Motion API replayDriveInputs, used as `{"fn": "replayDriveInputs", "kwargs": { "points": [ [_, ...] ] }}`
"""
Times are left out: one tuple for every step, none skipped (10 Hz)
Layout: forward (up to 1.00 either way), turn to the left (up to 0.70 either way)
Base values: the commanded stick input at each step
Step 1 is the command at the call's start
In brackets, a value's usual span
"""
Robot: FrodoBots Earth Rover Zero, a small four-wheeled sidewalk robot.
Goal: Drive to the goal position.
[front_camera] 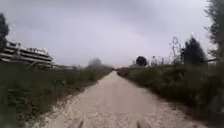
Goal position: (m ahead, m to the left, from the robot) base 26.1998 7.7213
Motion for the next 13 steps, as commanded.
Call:
{"fn": "replayDriveInputs", "kwargs": {
  "points": [
    [0.85, 0.00],
    [0.85, 0.00],
    [0.85, 0.00],
    [0.85, 0.00],
    [0.85, 0.00],
    [0.85, 0.00],
    [0.85, 0.00],
    [0.85, 0.00],
    [0.85, 0.00],
    [0.85, 0.00],
    [0.85, -0.15],
    [0.85, -0.29],
    [0.85, -0.08]
  ]
}}
